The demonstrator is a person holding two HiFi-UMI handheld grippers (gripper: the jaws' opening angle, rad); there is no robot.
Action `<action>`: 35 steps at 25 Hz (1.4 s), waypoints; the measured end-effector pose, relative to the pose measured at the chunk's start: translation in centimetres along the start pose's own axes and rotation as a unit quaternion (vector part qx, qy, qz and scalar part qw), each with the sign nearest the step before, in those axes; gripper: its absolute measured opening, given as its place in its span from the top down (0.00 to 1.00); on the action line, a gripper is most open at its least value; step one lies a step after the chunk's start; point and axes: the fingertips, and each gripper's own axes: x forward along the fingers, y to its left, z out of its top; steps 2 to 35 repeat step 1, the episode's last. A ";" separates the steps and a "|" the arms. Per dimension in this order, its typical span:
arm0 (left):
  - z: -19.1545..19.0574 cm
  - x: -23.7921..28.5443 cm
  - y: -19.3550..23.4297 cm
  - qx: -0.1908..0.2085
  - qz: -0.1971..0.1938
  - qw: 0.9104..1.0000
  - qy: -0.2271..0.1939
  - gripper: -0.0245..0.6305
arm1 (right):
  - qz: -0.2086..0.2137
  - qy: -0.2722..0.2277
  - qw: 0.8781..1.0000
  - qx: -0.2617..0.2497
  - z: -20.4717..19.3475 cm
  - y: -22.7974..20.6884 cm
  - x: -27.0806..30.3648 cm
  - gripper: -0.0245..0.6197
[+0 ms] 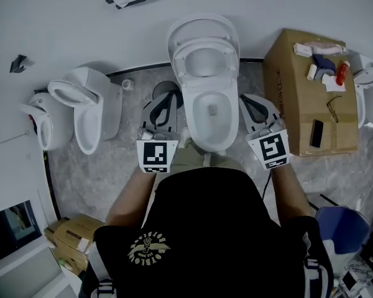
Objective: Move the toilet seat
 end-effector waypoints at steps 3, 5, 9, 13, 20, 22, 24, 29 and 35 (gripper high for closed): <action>-0.1 0.2 0.4 0.002 0.001 1.000 0.000 0.93 | -0.009 -0.007 1.000 0.013 0.3 0.1 0.5 0.92; -0.1 0.2 0.4 0.002 0.001 1.000 0.000 0.93 | -0.009 -0.007 1.000 0.013 0.3 0.1 0.5 0.92; -0.1 0.2 0.4 0.002 0.001 1.000 0.000 0.93 | -0.009 -0.007 1.000 0.013 0.3 0.1 0.5 0.92; -0.1 0.2 0.4 0.002 0.001 1.000 0.000 0.93 | -0.009 -0.007 1.000 0.013 0.3 0.1 0.5 0.92; -0.1 0.2 0.4 0.002 0.001 1.000 0.000 0.93 | -0.009 -0.007 1.000 0.013 0.3 0.1 0.5 0.92; -0.1 0.2 0.4 0.002 0.001 1.000 0.000 0.93 | -0.009 -0.007 1.000 0.013 0.3 0.1 0.5 0.92; -0.1 0.2 0.4 0.002 0.001 1.000 0.000 0.93 | -0.009 -0.007 1.000 0.013 0.3 0.1 0.5 0.92; -0.1 0.2 0.4 0.002 0.001 1.000 0.000 0.93 | -0.009 -0.007 1.000 0.013 0.3 0.1 0.5 0.92; -0.1 0.2 0.4 0.002 0.001 1.000 0.000 0.93 | -0.009 -0.007 1.000 0.013 0.3 0.1 0.5 0.92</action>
